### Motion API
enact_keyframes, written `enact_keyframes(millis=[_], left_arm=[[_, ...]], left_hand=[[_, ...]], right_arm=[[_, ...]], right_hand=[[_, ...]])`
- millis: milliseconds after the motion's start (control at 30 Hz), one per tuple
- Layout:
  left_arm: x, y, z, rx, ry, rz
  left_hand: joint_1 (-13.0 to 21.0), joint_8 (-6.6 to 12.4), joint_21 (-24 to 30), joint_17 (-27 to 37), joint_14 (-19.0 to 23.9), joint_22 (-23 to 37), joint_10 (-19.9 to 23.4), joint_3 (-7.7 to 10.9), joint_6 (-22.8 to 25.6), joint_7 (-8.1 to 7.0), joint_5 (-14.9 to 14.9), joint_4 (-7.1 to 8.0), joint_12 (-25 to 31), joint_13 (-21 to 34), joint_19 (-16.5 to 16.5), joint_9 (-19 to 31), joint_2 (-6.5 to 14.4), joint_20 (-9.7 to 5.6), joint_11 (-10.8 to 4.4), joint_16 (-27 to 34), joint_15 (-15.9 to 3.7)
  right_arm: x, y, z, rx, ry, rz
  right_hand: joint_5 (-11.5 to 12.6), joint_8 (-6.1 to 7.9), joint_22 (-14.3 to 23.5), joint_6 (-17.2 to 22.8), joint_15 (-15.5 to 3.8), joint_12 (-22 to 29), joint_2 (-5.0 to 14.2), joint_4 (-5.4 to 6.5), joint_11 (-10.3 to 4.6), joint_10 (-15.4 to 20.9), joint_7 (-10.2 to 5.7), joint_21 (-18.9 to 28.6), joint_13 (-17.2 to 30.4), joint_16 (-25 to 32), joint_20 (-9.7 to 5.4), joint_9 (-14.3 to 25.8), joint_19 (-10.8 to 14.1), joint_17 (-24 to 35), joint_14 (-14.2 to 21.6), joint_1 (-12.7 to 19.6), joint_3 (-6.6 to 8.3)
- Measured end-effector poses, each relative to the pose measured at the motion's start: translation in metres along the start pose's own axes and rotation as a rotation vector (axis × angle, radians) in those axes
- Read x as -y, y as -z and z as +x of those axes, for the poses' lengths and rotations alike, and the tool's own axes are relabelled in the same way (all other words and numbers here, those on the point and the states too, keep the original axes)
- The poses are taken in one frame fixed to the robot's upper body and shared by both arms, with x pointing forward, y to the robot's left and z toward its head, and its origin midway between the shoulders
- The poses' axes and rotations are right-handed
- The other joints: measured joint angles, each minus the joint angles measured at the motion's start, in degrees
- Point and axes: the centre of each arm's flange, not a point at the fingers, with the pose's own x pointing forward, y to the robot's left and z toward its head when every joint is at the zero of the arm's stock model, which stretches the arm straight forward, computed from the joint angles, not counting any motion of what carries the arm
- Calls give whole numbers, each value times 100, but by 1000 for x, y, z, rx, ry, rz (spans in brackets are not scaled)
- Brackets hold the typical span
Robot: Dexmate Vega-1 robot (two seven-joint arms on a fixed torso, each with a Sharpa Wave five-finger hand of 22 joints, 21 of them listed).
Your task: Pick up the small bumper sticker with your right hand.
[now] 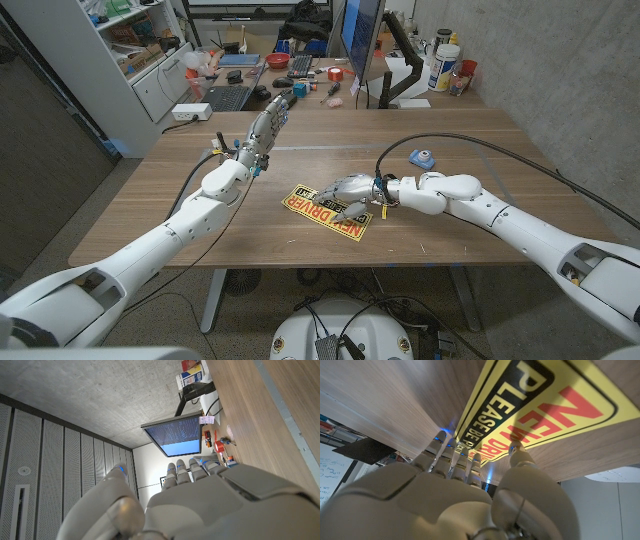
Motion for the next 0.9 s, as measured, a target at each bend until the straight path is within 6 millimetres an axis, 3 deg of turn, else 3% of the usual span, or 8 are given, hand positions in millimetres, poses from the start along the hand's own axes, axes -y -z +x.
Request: enact_keyframes(millis=[367, 633, 833, 900], left_arm=[[-1, -1, 1, 4, -2, -1], [-2, -1, 1, 6, -3, 3], [-3, -2, 1, 7, -6, 4], [-3, -2, 1, 7, -5, 4]], left_hand=[[0, 0, -22, 0, 0, 0, 0, -23, 22, 22, 0, 24, 0, 0, 0, 0, 0, 0, 0, 0, 0], [0, 0, -22, 0, 0, 0, 0, -23, 54, -10, 0, 23, 0, 0, 0, 0, 0, 0, 0, 0, 0], [0, 0, -23, 0, 0, 0, 0, -23, 53, -11, 0, 24, 0, 0, 0, 0, 0, 0, 0, 0, 0], [0, 0, -45, 0, 0, 0, 0, -23, 53, -10, 0, 24, 0, 0, 0, 0, 0, 0, 0, 0, 0]], right_arm=[[-6, 6, 3, 0, -30, 14], [-10, 8, 4, 0, -36, 7], [-12, 7, 6, -9, -32, -34], [-12, 5, 6, -5, -32, -34]], right_hand=[[22, 27, 13, 4, -11, 56, 0, 1, 62, 30, -1, 0, 0, 0, 42, 0, 42, 0, 20, -1, 0], [56, 84, 15, 150, -132, 122, -47, -12, -60, 188, -44, -64, -2, 23, 92, 0, 93, -1, 158, 49, 14], [111, 248, 6, 612, -228, 147, -31, -55, -180, 308, -196, -148, -2, 23, 131, -4, 135, -14, 187, 414, 125], [117, 309, 29, 840, -300, 190, 29, -56, -271, 401, -282, -149, -2, 23, 74, -5, 234, -14, 260, 578, 170]])
